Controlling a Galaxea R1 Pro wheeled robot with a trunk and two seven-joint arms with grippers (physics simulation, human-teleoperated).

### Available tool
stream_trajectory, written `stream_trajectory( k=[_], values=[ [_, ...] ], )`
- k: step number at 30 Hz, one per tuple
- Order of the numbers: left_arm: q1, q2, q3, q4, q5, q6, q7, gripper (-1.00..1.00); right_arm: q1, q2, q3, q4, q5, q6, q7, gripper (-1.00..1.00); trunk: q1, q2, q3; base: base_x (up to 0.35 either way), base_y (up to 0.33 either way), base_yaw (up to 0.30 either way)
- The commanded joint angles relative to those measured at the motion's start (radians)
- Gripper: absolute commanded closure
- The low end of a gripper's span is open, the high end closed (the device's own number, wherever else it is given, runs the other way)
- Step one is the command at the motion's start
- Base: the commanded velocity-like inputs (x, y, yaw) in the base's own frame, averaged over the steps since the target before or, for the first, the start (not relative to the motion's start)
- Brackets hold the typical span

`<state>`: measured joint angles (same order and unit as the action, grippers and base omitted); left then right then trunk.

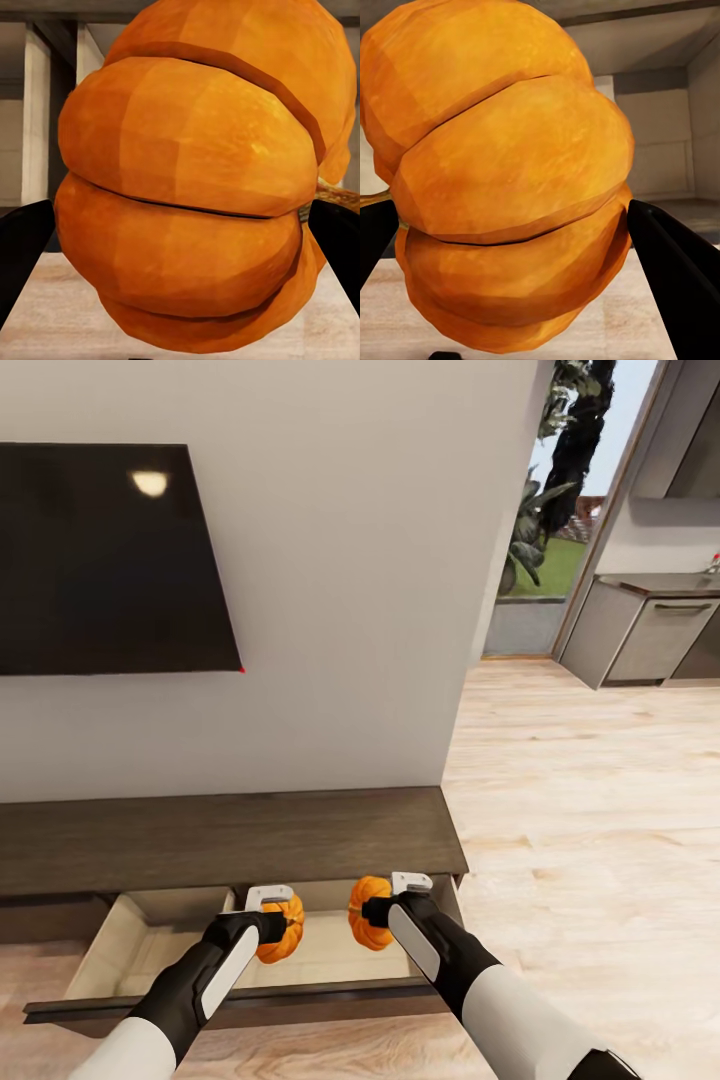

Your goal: Place each of the two pumpkins and all three candles from the living room inside a cabinet in the living room (use any cabinet), then make sure every cabinet is closed, and position the cauldron so it is next to a table in the living room.

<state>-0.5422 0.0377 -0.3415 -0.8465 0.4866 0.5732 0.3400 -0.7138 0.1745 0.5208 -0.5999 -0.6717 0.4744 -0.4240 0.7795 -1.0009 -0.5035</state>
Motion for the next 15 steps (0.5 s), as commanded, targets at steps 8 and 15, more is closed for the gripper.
stream_trajectory(
  k=[8,15],
  values=[
    [-0.001,0.000,-0.005,-0.002,0.010,0.002,0.010,1.00,-0.001,0.000,0.043,0.000,-0.009,0.002,-0.010,1.00,0.031,-0.057,-0.026,0.000,0.000,0.000],
    [-0.001,-0.001,-0.005,-0.002,0.010,0.002,0.010,1.00,-0.001,0.000,0.050,0.003,-0.009,-0.002,-0.010,1.00,0.058,-0.106,-0.048,0.000,0.000,0.000]
  ],
)
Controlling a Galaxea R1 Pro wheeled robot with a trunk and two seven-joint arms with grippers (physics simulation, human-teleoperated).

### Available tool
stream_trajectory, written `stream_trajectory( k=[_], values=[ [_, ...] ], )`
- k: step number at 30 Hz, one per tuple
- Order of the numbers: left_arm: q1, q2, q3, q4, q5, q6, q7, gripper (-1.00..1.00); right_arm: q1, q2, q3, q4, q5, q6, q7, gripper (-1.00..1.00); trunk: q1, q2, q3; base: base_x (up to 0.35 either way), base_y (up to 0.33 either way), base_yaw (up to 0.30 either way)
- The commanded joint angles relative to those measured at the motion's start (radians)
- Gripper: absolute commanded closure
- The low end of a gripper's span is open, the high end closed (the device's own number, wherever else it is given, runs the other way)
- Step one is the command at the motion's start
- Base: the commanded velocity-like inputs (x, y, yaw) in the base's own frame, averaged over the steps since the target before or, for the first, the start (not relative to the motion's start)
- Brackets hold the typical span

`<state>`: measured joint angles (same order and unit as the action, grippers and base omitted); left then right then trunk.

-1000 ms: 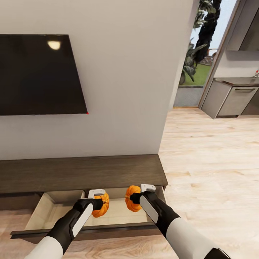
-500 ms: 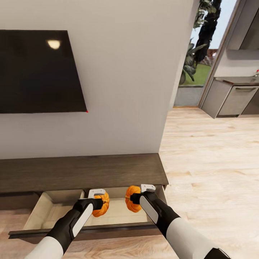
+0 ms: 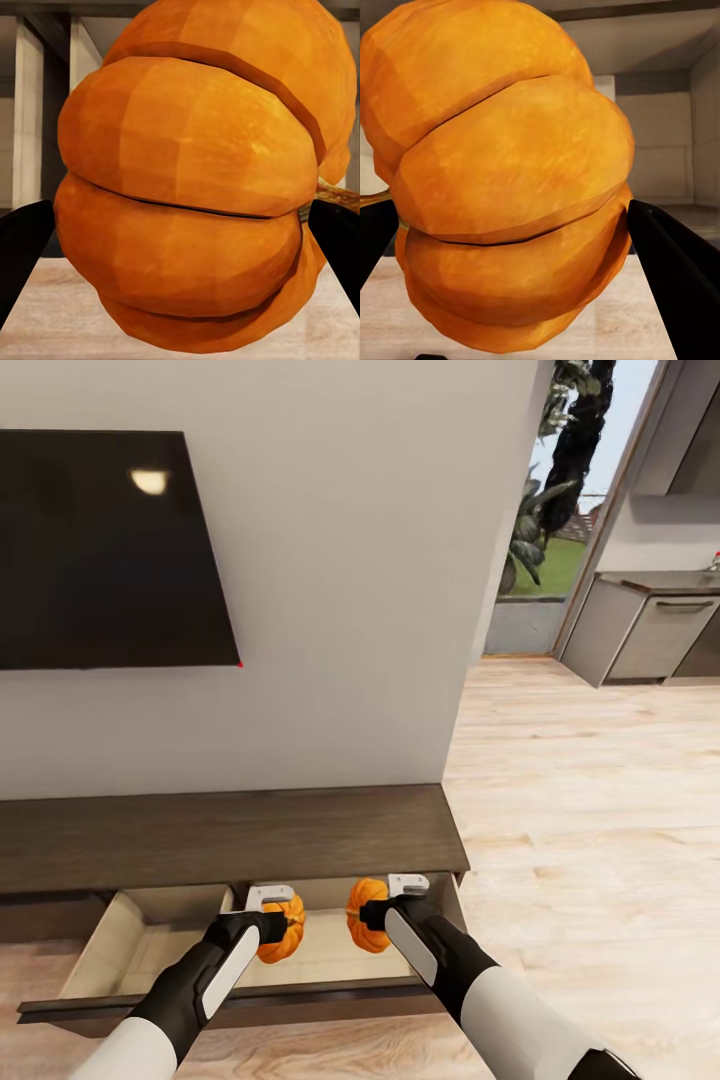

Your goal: Place each of the two pumpkins and all three candles from the living room inside a cabinet in the living room (use any cabinet), then make sure every cabinet is closed, and position the cauldron so it is next to a table in the living room.

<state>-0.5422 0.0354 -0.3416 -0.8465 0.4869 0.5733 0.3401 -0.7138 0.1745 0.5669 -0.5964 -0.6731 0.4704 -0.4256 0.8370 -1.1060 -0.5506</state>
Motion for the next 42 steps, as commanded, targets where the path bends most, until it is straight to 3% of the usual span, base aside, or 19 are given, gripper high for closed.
stream_trajectory(
  k=[1,11,42],
  values=[
    [-0.001,0.001,-0.005,-0.002,0.010,0.002,0.010,1.00,-0.001,0.000,0.004,0.002,-0.008,0.000,-0.009,1.00,0.004,-0.008,-0.004,0.000,0.000,0.000],
    [-0.001,0.001,-0.007,-0.002,0.010,0.002,0.010,1.00,-0.008,0.000,0.005,0.045,-0.003,-0.007,-0.009,1.00,0.042,-0.078,-0.036,0.000,0.000,0.000],
    [-0.001,0.001,-0.008,0.000,0.009,-0.005,0.007,1.00,-0.009,0.000,0.005,0.049,-0.005,-0.085,-0.009,1.00,0.161,-0.295,-0.133,0.000,0.000,0.000]
  ],
)
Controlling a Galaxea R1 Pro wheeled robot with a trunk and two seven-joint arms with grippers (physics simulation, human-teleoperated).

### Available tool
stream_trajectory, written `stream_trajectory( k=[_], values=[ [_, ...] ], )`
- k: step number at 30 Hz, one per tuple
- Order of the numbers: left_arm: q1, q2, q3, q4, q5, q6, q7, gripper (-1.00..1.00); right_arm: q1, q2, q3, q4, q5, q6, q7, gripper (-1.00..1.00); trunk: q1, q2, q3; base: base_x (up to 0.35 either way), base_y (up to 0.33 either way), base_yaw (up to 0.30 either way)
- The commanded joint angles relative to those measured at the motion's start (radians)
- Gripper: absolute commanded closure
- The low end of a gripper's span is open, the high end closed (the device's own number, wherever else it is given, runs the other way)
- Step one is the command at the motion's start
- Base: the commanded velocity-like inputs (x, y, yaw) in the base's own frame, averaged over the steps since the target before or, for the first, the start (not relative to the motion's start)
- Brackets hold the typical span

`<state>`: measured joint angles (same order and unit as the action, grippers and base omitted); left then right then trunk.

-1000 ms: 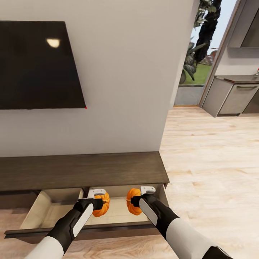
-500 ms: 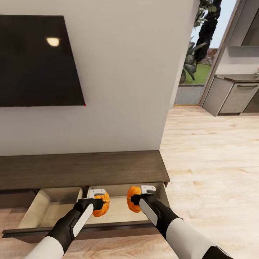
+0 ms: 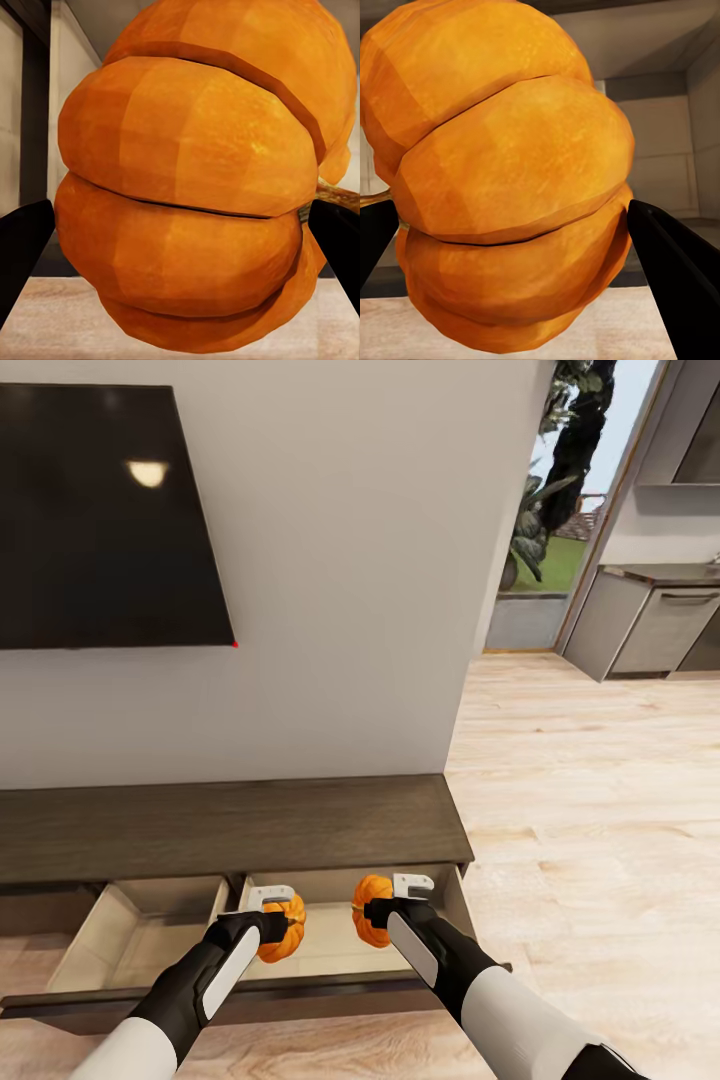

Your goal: Place each of the two pumpkins and all three candles from the living room inside a cabinet in the living room (use any cabinet), then make sure every cabinet is closed, and position the cauldron so it is next to a table in the living room.

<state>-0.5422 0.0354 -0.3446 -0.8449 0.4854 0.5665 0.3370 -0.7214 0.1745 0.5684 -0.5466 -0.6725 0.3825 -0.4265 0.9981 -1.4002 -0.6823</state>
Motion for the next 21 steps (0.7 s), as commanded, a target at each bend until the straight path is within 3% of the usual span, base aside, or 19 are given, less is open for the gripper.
stream_trajectory(
  k=[1,21],
  values=[
    [-0.001,0.001,-0.005,-0.002,0.010,0.002,0.010,1.00,-0.001,0.000,0.004,-0.001,-0.005,0.003,-0.007,1.00,0.004,-0.008,-0.004,0.000,0.000,0.000],
    [-0.001,0.001,-0.004,-0.002,0.011,-0.019,0.010,1.00,-0.001,0.000,0.004,-0.003,-0.004,0.001,-0.005,1.00,0.081,-0.148,-0.067,0.000,0.000,0.000]
  ],
)
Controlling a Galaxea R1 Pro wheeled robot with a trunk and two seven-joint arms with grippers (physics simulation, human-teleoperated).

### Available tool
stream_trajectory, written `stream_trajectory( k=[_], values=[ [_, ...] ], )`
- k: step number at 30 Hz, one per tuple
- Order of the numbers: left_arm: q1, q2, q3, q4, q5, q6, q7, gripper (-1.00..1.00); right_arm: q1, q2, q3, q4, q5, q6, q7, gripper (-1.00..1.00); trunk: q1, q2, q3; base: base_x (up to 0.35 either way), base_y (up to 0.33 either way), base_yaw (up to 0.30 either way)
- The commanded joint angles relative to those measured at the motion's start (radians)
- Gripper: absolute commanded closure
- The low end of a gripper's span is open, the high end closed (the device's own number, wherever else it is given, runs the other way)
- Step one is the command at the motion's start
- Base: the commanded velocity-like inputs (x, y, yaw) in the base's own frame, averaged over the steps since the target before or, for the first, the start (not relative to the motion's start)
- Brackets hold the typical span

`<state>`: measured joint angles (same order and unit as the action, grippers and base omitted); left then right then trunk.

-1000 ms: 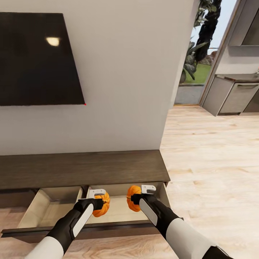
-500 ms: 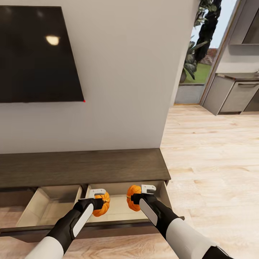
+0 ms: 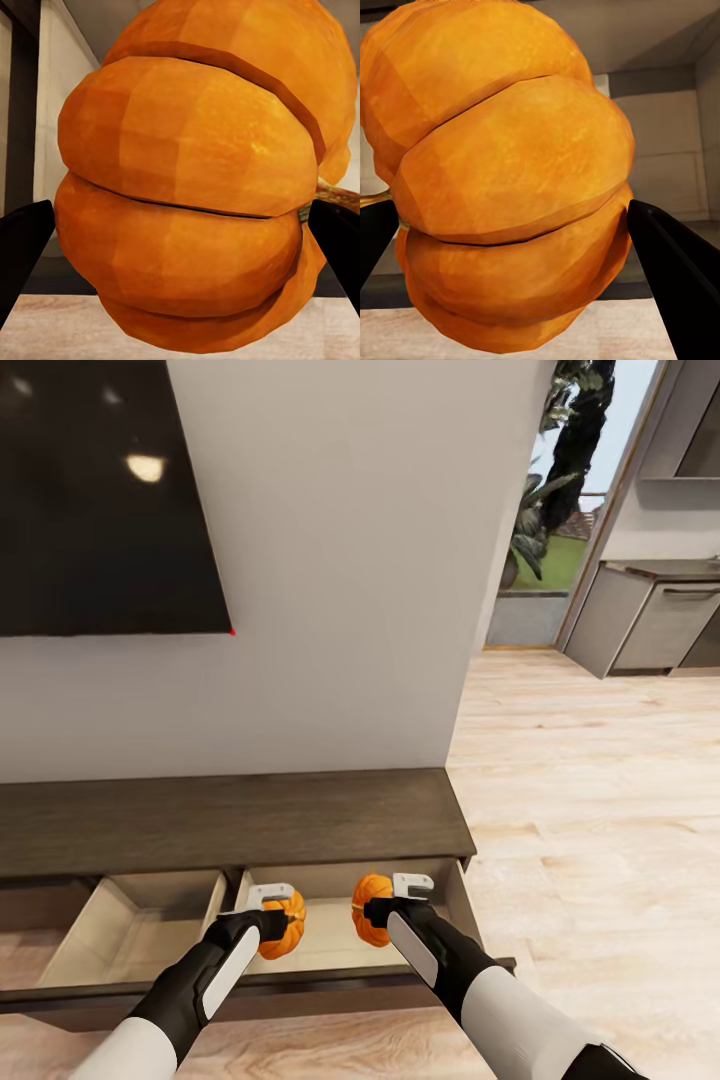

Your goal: Place each of the two pumpkins and all three candles from the living room inside a cabinet in the living room (use any cabinet), then make sure every cabinet is closed, and position the cauldron so it is next to a table in the living room.

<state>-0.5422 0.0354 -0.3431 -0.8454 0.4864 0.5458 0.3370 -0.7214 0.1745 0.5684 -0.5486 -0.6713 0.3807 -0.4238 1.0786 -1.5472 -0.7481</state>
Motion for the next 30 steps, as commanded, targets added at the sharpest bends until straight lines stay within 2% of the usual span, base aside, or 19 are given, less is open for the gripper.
stream_trajectory(
  k=[1,8,12,22,30],
  values=[
    [-0.001,0.001,-0.005,-0.002,0.010,0.002,0.010,1.00,-0.001,0.000,0.004,-0.001,-0.005,0.003,-0.008,1.00,0.004,-0.008,-0.004,0.000,0.000,0.000],
    [-0.001,0.001,-0.005,-0.003,0.010,0.002,0.009,1.00,-0.001,0.000,0.004,-0.004,-0.006,0.003,0.001,1.00,0.031,-0.057,-0.026,0.000,0.000,0.000],
    [-0.001,0.001,-0.005,-0.003,0.009,0.002,0.008,1.00,-0.001,0.000,0.003,-0.008,-0.007,0.001,0.004,1.00,0.031,-0.057,-0.026,0.000,0.000,0.000],
    [-0.001,0.001,-0.005,-0.003,0.009,0.002,0.008,1.00,-0.001,0.000,0.003,-0.016,-0.012,-0.008,0.004,1.00,0.069,-0.127,-0.057,0.000,0.000,0.000],
    [-0.001,0.001,-0.005,-0.003,0.010,0.002,0.004,1.00,-0.001,0.000,0.003,-0.015,-0.014,-0.026,0.005,1.00,0.069,-0.127,-0.057,0.000,0.000,0.000]
  ],
)
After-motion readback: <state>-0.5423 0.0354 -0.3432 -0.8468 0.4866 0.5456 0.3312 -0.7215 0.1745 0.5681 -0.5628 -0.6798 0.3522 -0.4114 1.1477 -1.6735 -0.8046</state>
